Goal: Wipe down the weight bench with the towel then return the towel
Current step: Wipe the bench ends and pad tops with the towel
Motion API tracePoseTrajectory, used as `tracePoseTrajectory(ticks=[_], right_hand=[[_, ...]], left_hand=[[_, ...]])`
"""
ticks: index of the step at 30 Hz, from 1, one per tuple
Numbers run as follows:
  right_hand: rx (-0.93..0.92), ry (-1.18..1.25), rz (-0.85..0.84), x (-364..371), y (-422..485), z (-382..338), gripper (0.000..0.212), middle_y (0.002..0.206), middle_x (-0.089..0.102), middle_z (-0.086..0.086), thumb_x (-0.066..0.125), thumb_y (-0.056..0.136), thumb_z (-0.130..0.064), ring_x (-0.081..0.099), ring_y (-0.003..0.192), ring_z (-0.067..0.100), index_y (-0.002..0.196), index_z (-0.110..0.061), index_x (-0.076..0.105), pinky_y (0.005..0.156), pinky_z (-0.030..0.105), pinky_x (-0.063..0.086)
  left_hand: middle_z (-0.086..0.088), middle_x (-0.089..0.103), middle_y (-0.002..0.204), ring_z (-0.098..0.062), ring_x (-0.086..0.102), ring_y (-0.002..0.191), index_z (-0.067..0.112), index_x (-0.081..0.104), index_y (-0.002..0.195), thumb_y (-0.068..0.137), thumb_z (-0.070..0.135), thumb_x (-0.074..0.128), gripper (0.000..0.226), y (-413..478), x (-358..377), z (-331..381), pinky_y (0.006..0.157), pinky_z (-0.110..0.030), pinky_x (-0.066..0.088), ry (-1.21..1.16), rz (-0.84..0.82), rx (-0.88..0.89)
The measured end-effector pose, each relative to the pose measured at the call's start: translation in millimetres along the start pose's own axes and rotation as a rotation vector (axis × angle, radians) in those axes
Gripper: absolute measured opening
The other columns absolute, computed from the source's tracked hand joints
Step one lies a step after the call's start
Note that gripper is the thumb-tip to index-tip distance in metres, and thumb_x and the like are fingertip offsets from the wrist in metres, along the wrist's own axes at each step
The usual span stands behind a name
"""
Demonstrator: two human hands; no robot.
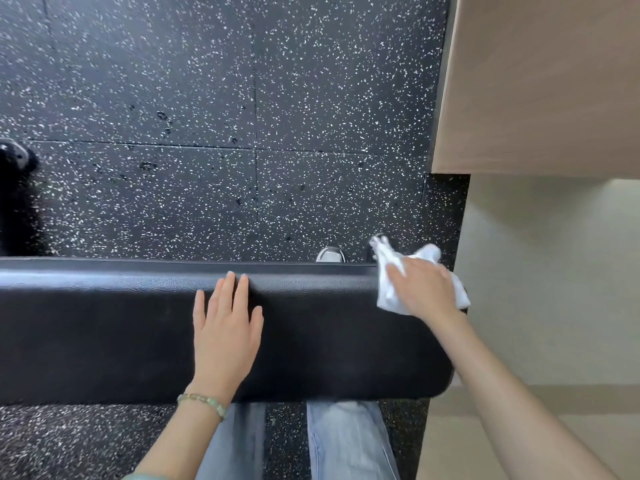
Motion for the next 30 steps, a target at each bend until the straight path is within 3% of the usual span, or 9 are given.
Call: tracePoseTrajectory(ticks=[3, 6, 11, 14, 17, 19, 22, 25, 30], right_hand=[[0.169, 0.033, -0.058, 9.6, 5.3, 8.6, 0.042, 0.096, 0.065, -0.001, 0.031, 0.091, -0.023, 0.06, 0.092, 0.025, 0.126, -0.023, 0.055, 0.081, 0.038, 0.042], [0.161, 0.117, 0.025, 14.1, 8.2, -46.3, 0.038, 0.095, 0.068, 0.001, 0.03, 0.095, -0.032, 0.058, 0.096, 0.025, 0.108, -0.023, 0.065, 0.083, 0.039, 0.035], [-0.018, 0.198, 0.041, 19.5, 25.5, -204.1, 0.039, 0.11, 0.066, -0.001, 0.03, 0.098, -0.036, 0.055, 0.107, 0.021, 0.108, -0.022, 0.065, 0.094, 0.038, 0.025], [-0.119, 0.213, -0.012, 20.1, 32.0, -265.1, 0.043, 0.127, 0.059, -0.003, 0.026, 0.1, -0.04, 0.049, 0.118, 0.02, 0.127, -0.026, 0.055, 0.1, 0.04, 0.025], [-0.228, 0.114, 0.042, 4.4, 26.3, -252.6, 0.05, 0.113, 0.064, -0.011, 0.035, 0.091, -0.028, 0.056, 0.098, 0.03, 0.14, -0.039, 0.034, 0.074, 0.04, 0.043], [-0.107, 0.128, 0.022, -5.7, 21.1, -206.9, 0.056, 0.097, 0.065, -0.007, 0.037, 0.086, -0.021, 0.057, 0.085, 0.033, 0.14, -0.038, 0.034, 0.064, 0.04, 0.048], [0.104, 0.011, -0.037, 0.2, 11.7, -144.0, 0.044, 0.1, 0.066, 0.005, 0.039, 0.091, -0.022, 0.061, 0.088, 0.031, 0.133, -0.02, 0.048, 0.07, 0.038, 0.049], [0.174, -0.022, 0.016, 14.3, 22.3, -154.8, 0.053, 0.099, 0.067, -0.003, 0.016, 0.088, -0.036, 0.058, 0.09, 0.023, 0.12, -0.025, 0.057, 0.072, 0.036, 0.037], [-0.081, 0.148, 0.154, 8.1, 34.4, -289.0, 0.039, 0.096, 0.069, -0.008, 0.033, 0.095, -0.022, 0.063, 0.083, 0.022, 0.127, -0.029, 0.052, 0.087, 0.045, 0.038]], left_hand=[[-0.02, 0.05, 0.139, -0.033, 0.048, 0.127, 0.002, 0.052, 0.133, 0.092, 0.035, 0.034, 0.056, 2.9, -3.6, -19.2, 0.113, -0.051, 0.019, 0.001, 0.03, 0.025], [-0.018, 0.05, 0.139, -0.032, 0.048, 0.128, 0.002, 0.052, 0.133, 0.093, 0.034, 0.035, 0.054, 1.5, -6.4, -35.2, 0.114, -0.05, 0.019, -0.006, 0.036, 0.089], [-0.016, 0.05, 0.14, -0.03, 0.047, 0.13, 0.003, 0.053, 0.133, 0.094, 0.033, 0.035, 0.052, -4.1, -6.5, -67.5, 0.114, -0.051, 0.021, 0.01, -0.016, 0.215], [-0.016, 0.052, 0.138, -0.03, 0.048, 0.128, 0.002, 0.054, 0.131, 0.094, 0.032, 0.035, 0.052, -4.4, -10.3, -89.3, 0.112, -0.051, 0.023, 0.008, -0.028, 0.245], [-0.015, 0.051, 0.139, -0.029, 0.047, 0.129, 0.003, 0.053, 0.133, 0.093, 0.033, 0.035, 0.053, -3.4, -12.6, -108.3, 0.112, -0.05, 0.024, 0.015, -0.055, 0.244], [-0.014, 0.049, 0.141, -0.028, 0.046, 0.131, 0.004, 0.052, 0.135, 0.093, 0.034, 0.034, 0.054, -2.6, -12.8, -117.3, 0.112, -0.05, 0.023, 0.019, -0.072, 0.24], [-0.013, 0.048, 0.143, -0.027, 0.045, 0.132, 0.004, 0.05, 0.136, 0.094, 0.034, 0.033, 0.055, -3.0, -12.2, -125.9, 0.112, -0.05, 0.024, 0.016, -0.075, 0.257], [-0.012, 0.046, 0.145, -0.027, 0.044, 0.133, 0.004, 0.048, 0.138, 0.095, 0.034, 0.032, 0.055, -5.4, -10.1, -129.7, 0.111, -0.05, 0.025, 0.018, -0.079, 0.27], [-0.013, 0.048, 0.142, -0.028, 0.045, 0.131, 0.002, 0.05, 0.136, 0.093, 0.032, 0.034, 0.055, -4.5, -9.9, -127.6, 0.111, -0.05, 0.026, 0.0, -0.049, 0.273]])
Point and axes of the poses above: each hand's wrist, its own y-axis towards the middle knuckle, its own x-axis out of the palm, z = x × y, the point moved 7 cm from there along y, towards the middle knuckle
